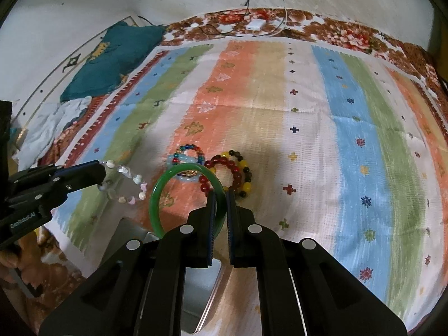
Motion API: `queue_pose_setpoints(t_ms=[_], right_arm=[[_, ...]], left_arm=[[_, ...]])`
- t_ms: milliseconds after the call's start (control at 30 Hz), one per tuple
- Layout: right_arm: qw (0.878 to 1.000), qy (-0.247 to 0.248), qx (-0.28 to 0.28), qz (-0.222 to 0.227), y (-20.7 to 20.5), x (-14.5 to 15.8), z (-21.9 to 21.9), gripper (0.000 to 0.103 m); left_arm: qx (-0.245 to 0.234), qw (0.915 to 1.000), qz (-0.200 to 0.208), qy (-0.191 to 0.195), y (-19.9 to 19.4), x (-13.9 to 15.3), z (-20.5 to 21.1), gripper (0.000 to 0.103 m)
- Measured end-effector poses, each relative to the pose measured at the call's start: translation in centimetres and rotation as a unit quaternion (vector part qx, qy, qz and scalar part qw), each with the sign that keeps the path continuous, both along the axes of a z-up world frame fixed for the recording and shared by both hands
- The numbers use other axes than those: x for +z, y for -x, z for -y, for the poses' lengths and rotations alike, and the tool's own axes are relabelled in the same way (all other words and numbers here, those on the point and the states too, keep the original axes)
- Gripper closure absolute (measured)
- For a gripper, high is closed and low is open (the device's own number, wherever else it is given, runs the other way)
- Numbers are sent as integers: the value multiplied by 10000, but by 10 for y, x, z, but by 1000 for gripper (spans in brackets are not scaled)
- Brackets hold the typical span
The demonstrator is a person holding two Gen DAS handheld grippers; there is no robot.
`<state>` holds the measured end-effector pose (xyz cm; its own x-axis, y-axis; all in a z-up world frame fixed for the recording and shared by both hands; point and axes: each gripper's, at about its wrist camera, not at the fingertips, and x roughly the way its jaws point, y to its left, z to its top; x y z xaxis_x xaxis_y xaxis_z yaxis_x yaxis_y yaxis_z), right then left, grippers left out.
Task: Organize jewelry
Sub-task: 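Carry both bracelets over the silver tin and open both tools to drop them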
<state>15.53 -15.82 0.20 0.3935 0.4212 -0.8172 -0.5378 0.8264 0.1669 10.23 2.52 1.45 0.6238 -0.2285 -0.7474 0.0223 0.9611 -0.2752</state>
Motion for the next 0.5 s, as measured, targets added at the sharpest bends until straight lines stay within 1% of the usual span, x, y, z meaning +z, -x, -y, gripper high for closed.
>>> queue_pose_setpoints(t_ms=[167, 500], right_arm=[[10000, -25, 51, 48, 10, 3, 3, 95], [9998, 7, 173, 57, 30, 2, 5, 95]], left_arm=[[-28, 10000, 85, 26, 11, 5, 2, 96], [-152, 9998, 120, 83, 31, 8, 11, 96]])
